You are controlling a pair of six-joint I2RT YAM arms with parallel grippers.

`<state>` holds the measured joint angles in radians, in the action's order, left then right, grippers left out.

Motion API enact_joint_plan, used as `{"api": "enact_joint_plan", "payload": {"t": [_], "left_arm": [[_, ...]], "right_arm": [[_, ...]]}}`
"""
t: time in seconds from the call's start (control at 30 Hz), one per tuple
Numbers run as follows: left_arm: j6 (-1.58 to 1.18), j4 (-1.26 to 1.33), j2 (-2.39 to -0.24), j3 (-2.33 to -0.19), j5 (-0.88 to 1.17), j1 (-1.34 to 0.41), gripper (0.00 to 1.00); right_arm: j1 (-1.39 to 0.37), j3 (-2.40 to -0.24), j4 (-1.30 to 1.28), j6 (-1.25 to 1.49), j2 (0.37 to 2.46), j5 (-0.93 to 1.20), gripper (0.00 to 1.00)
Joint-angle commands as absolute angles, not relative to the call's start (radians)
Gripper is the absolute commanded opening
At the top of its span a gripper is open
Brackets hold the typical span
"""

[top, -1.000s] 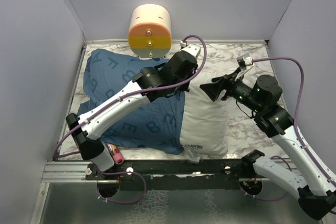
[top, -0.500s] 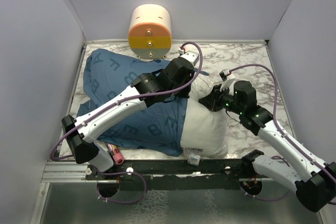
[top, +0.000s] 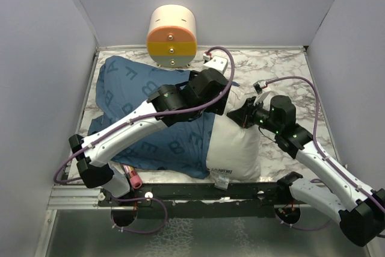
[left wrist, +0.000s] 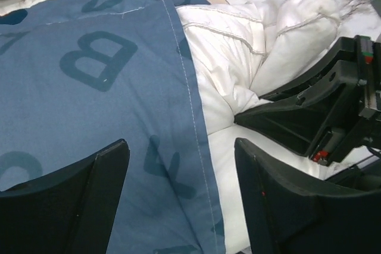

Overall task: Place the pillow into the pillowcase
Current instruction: Stuff the pillow into the pillowcase.

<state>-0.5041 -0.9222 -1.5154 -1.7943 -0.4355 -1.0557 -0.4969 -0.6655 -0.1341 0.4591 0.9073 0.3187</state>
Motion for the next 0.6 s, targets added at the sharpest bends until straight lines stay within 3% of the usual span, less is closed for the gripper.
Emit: {"api": "enact_joint_plan", "payload": {"t": [0.0,0.07,0.23,0.37,0.57], "left_arm": [[-0.442,-0.965,-1.607,-1.822,-0.616,-1.086,0.76],[-0.418,-0.960,-1.637,-1.828,-0.642,-1.085,0.74],[-0.374,-0.972,-1.690,-1.824,-0.655,-1.085,0.59],[-0.371,-0.998,-1.731,-1.825,-0.682,-1.083,0.32],[-0.368,-1.023,-1.710,-1.894,-0.637,-1.078,0.11]], "right_arm": [[-0.509,-0.613,-0.189,0.495,0.895,0.398,0.04],[-0.509,-0.610,-0.194,0.495,0.892,0.397,0.04],[-0.509,-0.598,-0.193,0.504,0.885,0.390,0.04],[-0.509,-0.595,-0.191,0.506,0.887,0.388,0.04],[-0.509,-0.597,-0.185,0.497,0.913,0.374,0.04]]}}
